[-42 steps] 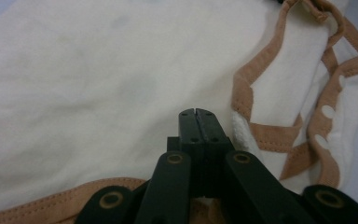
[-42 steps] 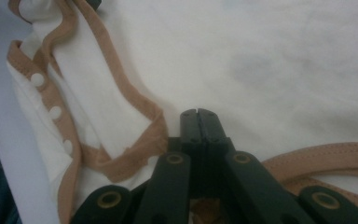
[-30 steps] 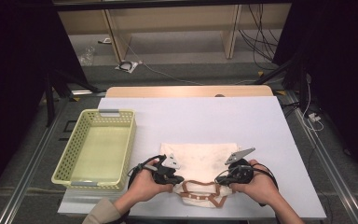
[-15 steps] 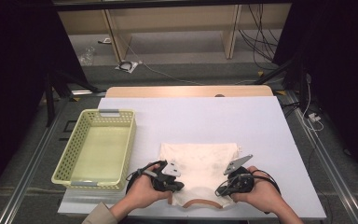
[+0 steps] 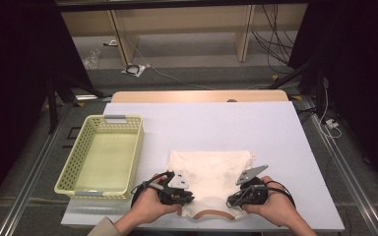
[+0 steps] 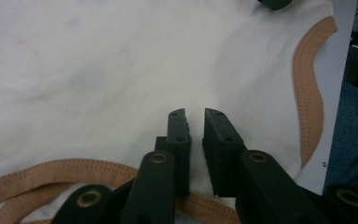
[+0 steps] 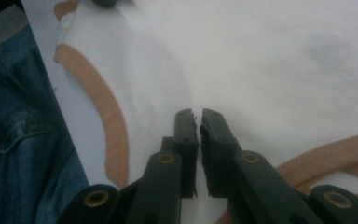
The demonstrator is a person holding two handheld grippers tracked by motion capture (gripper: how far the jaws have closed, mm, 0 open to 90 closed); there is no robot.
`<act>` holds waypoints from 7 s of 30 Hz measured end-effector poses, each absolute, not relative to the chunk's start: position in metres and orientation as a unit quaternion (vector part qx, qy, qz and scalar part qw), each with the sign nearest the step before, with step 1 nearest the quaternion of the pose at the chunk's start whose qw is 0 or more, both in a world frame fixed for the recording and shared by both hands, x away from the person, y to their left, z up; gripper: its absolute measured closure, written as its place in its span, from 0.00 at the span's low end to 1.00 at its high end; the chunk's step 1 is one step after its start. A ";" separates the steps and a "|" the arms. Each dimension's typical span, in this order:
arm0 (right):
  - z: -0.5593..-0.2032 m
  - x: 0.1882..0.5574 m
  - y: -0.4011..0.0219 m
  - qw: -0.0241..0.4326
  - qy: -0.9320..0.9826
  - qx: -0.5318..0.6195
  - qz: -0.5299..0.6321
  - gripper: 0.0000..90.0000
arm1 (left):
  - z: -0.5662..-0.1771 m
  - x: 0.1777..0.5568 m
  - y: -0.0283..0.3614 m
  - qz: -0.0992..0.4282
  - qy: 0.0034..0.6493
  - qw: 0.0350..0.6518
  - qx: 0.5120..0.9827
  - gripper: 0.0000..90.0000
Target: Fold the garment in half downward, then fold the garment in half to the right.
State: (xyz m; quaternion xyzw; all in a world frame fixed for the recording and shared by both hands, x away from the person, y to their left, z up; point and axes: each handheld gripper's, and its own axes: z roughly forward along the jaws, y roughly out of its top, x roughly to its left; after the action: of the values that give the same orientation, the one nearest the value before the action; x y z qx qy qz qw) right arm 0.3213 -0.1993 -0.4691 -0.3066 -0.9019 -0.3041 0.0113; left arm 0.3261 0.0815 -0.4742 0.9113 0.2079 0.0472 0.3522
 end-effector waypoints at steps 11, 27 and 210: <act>-0.473 0.331 -0.207 -0.065 -0.852 -0.335 -0.397 0.70 | -0.477 0.326 0.096 0.090 0.226 0.394 0.886 0.56; -0.472 0.340 -0.213 -0.140 -0.806 -0.359 -0.449 0.37 | -0.473 0.317 0.110 0.107 0.269 0.438 0.851 0.11; -0.456 0.471 0.000 -0.093 -0.895 -0.272 -0.340 1.00 | -0.468 0.296 0.130 0.102 0.380 0.414 0.821 0.95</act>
State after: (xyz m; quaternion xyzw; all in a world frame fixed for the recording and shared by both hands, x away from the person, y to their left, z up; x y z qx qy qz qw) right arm 0.4708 0.0003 -0.4557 -0.2722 -0.8952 -0.3402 -0.0935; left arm 0.2955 0.1298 -0.4680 0.8212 0.3797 0.1020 0.4136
